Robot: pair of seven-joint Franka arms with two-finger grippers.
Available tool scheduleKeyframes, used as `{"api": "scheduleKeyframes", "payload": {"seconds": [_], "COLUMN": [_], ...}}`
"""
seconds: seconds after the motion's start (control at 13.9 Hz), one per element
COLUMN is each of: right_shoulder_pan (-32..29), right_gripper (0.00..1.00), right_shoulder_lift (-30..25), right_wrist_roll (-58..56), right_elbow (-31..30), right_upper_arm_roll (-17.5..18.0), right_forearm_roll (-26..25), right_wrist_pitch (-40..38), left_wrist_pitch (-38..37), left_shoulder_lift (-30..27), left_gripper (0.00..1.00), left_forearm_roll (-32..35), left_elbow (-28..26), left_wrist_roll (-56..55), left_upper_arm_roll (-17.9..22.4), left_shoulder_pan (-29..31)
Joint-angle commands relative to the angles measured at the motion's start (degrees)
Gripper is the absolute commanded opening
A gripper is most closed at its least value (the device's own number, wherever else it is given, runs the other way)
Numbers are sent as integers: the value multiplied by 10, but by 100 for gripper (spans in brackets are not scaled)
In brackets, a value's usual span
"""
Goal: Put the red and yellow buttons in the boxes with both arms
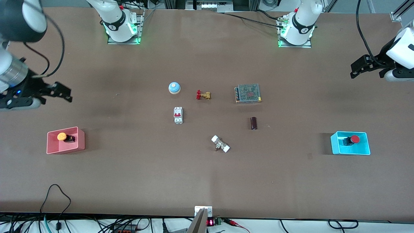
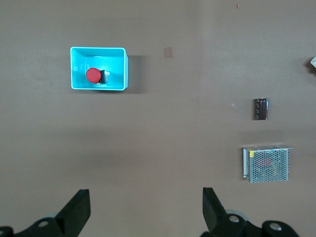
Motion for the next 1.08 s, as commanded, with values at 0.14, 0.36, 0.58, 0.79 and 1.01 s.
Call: {"api": "scheduleKeyframes", "payload": {"seconds": [0.14, 0.36, 0.58, 0.79, 1.01], "right_shoulder_pan": [47, 92, 91, 91, 91], "right_gripper": [100, 100, 100, 100, 100], "right_shoulder_lift": [8, 15, 15, 15, 15], "right_wrist_roll": [36, 37, 40, 41, 52], "right_elbow": [23, 33, 32, 32, 33], "right_upper_arm_roll": [-2, -62, -63, -63, -63], "right_forearm_roll": [5, 8, 8, 3, -5], "right_wrist_pitch": [-17, -18, -18, -23, -41], "left_wrist_pitch": [-19, -19, -29, -34, -35], "left_shoulder_lift": [7, 21, 21, 21, 21], "left_gripper": [100, 100, 100, 100, 100], "left_forearm_roll": [-6, -6, -6, -7, -7], "left_elbow": [14, 34, 35, 36, 36], "left_wrist_roll": [7, 6, 7, 7, 7], "left_upper_arm_roll": [4, 4, 4, 4, 5], "left_shoulder_pan": [1, 2, 2, 3, 3]}}
